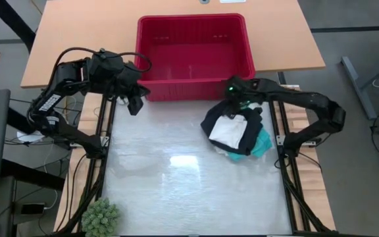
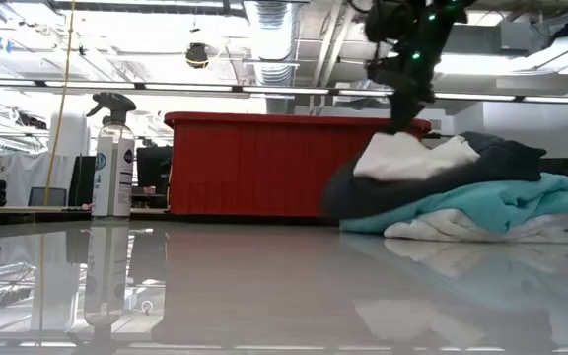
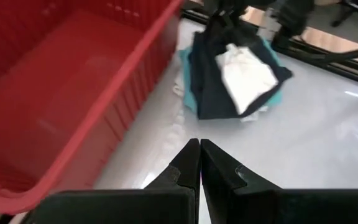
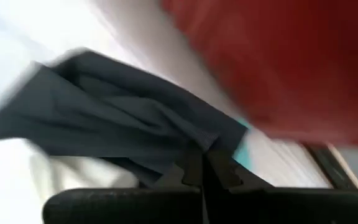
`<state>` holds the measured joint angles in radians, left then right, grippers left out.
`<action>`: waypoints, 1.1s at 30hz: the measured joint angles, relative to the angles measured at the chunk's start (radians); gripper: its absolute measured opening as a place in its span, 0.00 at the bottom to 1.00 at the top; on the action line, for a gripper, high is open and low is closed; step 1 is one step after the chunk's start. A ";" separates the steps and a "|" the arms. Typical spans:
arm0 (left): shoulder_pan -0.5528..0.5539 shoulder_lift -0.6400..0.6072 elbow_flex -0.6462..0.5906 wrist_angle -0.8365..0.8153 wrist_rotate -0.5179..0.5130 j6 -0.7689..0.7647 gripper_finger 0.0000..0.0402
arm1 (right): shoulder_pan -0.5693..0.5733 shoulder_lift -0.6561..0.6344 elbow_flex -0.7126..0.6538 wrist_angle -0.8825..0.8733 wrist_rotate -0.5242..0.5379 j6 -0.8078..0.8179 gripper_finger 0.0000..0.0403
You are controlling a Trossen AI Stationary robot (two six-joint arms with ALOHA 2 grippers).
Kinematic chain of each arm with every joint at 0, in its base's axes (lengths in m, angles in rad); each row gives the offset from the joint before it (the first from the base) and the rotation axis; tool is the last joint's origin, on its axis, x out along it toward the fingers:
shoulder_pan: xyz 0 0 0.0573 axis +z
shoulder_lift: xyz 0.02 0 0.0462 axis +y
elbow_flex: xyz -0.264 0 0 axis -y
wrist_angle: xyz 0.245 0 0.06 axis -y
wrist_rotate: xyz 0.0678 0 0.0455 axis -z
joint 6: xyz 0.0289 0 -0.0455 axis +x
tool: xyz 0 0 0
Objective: Fold Laundry from Bin
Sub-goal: Put the stacked clothes into the red bin
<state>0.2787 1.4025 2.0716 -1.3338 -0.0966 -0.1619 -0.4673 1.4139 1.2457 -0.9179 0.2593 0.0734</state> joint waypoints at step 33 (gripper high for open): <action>0.019 0.027 -0.840 1.252 0.280 -0.370 0.14 | -0.383 -0.081 -0.257 -0.203 -0.109 0.241 0.53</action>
<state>0.2973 1.4297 1.2317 -0.0816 0.1830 -0.5320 -0.8504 1.3333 0.9882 -1.1207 0.1507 0.3141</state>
